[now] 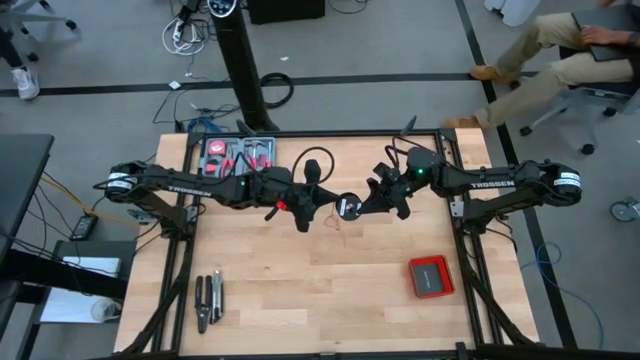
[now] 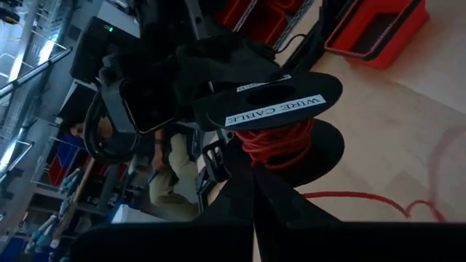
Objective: Coil cords
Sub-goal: Coil the red wire onto the spool
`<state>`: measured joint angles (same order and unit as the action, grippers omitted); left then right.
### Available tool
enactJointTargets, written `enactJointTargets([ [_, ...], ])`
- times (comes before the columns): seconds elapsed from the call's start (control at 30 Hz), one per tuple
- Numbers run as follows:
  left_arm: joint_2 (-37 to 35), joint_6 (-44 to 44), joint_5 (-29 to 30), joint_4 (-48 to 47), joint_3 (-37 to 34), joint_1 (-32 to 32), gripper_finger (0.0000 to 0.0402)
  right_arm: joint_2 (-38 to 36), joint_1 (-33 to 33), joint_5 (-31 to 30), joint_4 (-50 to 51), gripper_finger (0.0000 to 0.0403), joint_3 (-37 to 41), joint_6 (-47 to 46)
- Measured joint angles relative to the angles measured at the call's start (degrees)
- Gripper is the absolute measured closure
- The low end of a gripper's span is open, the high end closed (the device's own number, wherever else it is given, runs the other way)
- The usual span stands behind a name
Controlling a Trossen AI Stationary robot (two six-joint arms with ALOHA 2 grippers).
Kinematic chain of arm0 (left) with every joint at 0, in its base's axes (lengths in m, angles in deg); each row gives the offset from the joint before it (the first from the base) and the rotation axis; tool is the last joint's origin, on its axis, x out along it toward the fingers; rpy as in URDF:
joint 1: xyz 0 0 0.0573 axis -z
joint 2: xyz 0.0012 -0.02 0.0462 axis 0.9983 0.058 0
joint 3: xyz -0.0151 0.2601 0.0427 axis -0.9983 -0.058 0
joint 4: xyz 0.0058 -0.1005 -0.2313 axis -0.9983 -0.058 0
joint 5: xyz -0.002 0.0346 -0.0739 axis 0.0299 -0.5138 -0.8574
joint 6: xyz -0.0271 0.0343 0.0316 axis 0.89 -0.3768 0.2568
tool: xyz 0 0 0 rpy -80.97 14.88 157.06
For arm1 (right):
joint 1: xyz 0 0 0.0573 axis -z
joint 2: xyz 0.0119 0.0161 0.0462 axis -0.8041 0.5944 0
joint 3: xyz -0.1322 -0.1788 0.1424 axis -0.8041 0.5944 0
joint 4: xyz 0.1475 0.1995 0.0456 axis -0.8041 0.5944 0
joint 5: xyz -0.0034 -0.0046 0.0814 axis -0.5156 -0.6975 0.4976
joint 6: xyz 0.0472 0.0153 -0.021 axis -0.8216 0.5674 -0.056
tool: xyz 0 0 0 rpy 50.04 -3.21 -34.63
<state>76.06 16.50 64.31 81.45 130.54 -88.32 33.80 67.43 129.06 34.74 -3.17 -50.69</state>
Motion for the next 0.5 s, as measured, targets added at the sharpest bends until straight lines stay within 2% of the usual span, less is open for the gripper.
enactJointTargets([
  [0.2,0.0,0.16,3.89,-0.43,-0.02,0.37,0.0401,0.0,0.13,2.11,-0.15,0.0402,0.0,-1.19],
  [0.4,0.0,2.81,4.81,-1.98,-0.04,1.28,0.0401,0.0,-0.41,4.25,-1.01,0.0402,0.0,-11.23],
  [0.5,0.0,2.66,7.15,-3.08,-0.04,2.98,0.0401,0.0,-0.79,4.44,-2.35,0.0402,0.0,-14.47],
])
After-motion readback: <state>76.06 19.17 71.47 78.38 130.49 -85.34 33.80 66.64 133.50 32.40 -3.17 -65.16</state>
